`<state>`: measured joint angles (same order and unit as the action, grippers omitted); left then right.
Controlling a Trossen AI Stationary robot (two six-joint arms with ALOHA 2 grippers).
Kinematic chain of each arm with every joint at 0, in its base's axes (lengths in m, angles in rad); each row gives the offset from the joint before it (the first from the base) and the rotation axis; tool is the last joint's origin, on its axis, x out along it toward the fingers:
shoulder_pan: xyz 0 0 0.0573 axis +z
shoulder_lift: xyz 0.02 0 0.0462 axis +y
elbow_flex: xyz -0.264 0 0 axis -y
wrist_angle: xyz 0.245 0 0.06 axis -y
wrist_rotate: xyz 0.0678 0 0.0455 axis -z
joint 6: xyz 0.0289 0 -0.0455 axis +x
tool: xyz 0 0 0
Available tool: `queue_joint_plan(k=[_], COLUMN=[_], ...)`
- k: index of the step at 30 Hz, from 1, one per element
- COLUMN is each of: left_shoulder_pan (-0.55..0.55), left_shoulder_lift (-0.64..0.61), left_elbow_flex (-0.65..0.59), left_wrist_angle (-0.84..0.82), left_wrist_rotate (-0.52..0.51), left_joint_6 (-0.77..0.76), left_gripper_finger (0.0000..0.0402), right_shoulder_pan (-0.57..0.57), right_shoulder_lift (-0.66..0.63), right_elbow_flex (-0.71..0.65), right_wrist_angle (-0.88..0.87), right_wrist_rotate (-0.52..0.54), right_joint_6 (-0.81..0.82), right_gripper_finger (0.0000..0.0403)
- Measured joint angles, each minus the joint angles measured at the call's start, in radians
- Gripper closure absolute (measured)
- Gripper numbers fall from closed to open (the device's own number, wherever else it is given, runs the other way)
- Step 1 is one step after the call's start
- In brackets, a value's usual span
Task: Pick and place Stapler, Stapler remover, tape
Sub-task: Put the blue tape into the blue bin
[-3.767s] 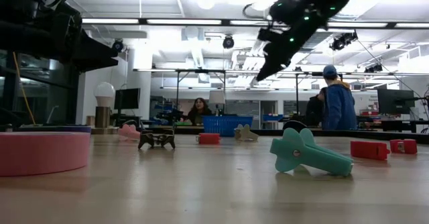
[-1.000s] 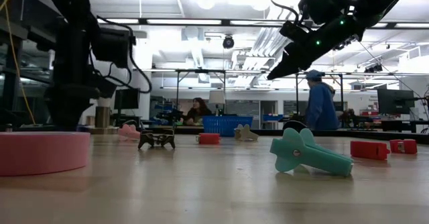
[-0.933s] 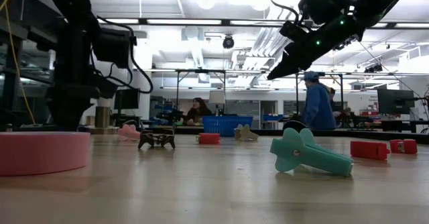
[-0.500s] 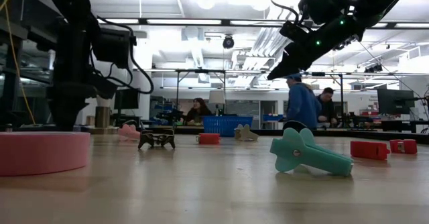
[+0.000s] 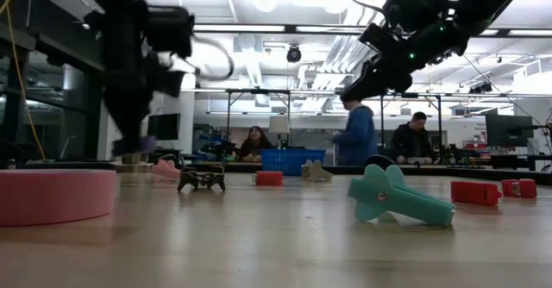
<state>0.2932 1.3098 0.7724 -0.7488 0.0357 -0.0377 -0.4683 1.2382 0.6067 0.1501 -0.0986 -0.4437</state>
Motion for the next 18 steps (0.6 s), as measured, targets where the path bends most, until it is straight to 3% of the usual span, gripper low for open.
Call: queue_joint_plan(k=[8, 18], left_shoulder_pan=[-0.033, -0.032], left_shoulder_lift=[-0.001, -0.001], left_elbow_flex=[0.107, 0.114], left_wrist_angle=[0.185, 0.641], left_wrist_rotate=[0.006, 0.225], left_joint_6=[0.397, 0.460], left_gripper_finger=[0.0368, 0.0368], right_shoulder_pan=[0.026, 0.109], right_shoulder_lift=[0.061, 0.198], right_elbow_flex=[0.000, 0.000], right_wrist_angle=[0.123, 0.491], right_wrist_rotate=[-0.087, 0.015], right_joint_6=[-0.116, -0.238], right_gripper_finger=[0.0273, 0.0273])
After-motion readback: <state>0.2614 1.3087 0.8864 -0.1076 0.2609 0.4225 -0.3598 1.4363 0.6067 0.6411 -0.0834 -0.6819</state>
